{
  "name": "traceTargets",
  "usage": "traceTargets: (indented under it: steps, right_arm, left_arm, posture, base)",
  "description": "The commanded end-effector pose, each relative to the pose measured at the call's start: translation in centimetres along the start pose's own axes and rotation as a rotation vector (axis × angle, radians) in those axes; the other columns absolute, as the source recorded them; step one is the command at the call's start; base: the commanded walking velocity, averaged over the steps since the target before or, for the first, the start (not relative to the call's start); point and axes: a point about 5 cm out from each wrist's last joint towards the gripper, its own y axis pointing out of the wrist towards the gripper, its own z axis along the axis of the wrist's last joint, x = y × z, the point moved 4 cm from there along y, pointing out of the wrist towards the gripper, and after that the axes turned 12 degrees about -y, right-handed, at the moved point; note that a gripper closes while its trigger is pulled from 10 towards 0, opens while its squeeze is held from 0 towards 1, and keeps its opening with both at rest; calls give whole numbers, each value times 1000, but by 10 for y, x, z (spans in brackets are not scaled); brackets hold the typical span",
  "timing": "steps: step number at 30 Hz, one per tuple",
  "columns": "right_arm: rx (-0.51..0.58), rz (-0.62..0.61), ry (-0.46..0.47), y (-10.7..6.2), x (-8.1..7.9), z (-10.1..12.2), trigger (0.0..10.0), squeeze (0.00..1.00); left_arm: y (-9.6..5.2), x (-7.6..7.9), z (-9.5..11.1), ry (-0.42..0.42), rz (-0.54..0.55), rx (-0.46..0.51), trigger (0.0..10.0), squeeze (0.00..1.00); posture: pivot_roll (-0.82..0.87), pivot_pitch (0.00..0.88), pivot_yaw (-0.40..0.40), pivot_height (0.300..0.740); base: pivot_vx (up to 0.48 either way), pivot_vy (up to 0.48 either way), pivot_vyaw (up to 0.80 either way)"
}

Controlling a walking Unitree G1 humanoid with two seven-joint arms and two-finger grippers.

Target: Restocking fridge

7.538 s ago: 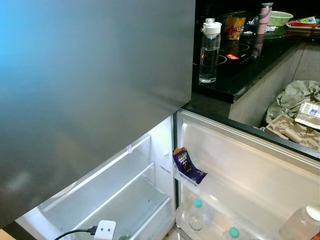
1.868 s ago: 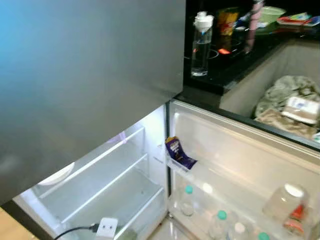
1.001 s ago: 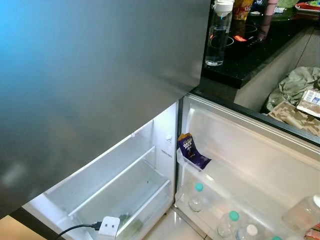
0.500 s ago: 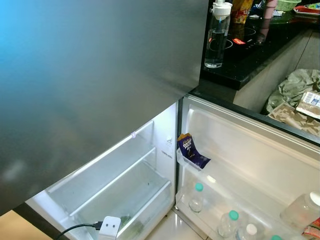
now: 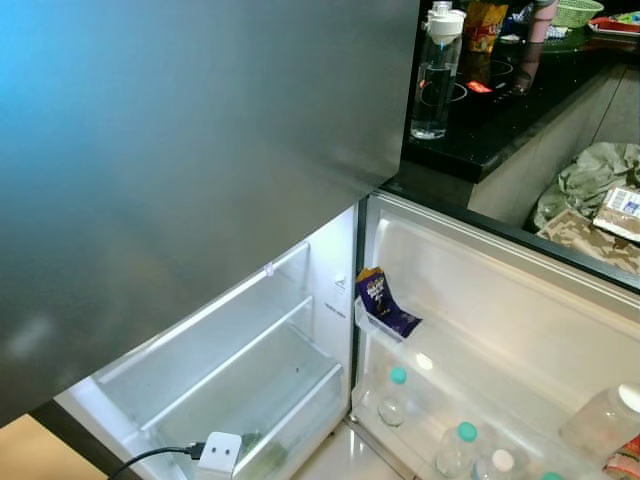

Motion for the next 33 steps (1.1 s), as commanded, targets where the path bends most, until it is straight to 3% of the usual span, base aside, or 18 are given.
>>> traceTargets:
  steps: [1,7,22,25,33]
  right_arm:
    - [-6,-8,9,-1,2,-2,10000,0]
    - [-5,-7,11,0,1,0,10000,0]
    - [-7,6,20,-1,-7,-5,10000,0]
    - [-103,17,-28,-5,-9,-28,10000,0]
    - [-204,-3,-48,-14,-1,-56,10000,0]
  left_arm:
    - [-1,-2,-7,5,3,-26,10000,0]
    - [-1,-2,-5,1,9,-21,10000,0]
    - [-1,-7,-3,-22,28,-15,10000,0]
    - [-1,-8,-2,-19,27,-15,10000,0]
    - [-1,-8,-2,-18,29,-14,10000,0]
  posture:
    - [-93,128,57,721]
    - [-93,129,58,721]
    - [-90,132,64,721]
    - [-90,132,64,721]
    - [-90,132,66,721]
  base:
    - [0,-386,0]
    - [0,-354,0]
    - [0,0,0]
    - [0,0,0]
    - [0,0,0]
